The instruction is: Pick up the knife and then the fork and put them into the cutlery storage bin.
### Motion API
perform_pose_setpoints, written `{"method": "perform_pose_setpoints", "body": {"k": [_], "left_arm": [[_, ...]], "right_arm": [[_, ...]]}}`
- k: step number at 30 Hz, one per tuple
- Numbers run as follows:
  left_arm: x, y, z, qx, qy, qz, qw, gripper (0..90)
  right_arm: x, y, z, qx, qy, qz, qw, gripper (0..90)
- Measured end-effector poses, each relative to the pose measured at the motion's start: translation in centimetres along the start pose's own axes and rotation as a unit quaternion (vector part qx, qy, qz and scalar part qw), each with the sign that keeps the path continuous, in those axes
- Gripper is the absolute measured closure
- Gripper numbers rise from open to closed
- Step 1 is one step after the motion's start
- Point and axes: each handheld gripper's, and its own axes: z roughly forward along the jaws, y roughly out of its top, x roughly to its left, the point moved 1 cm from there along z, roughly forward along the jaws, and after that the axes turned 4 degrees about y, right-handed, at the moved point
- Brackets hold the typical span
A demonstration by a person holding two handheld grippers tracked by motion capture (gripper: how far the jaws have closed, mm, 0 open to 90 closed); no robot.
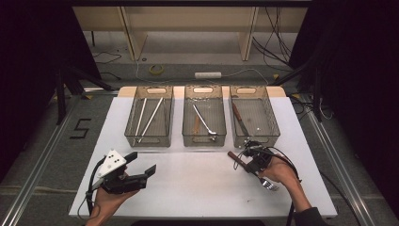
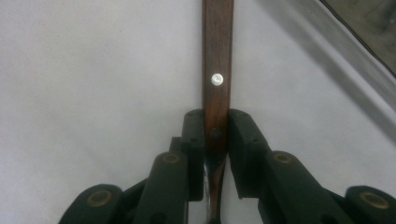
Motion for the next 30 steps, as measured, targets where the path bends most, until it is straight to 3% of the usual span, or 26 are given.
{"method": "perform_pose_setpoints", "body": {"k": [19,26,30], "left_arm": [[0.0,-0.1,0.1,0.002,0.002,-0.002,1.0,17.6],[0.1,0.0,0.0,0.001,0.003,-0.002,1.0,17.7],[0.1,-0.1,0.1,0.003,0.004,-0.002,1.0,17.7]], "right_arm": [[-0.9,-0.5,-2.1,-0.057,0.007,0.008,0.9983,78.0],[-1.7,-1.0,-3.8,-0.095,0.006,0.024,0.9951,78.0],[-1.9,-1.3,-4.6,-0.111,0.019,0.025,0.9933,78.0]]}}
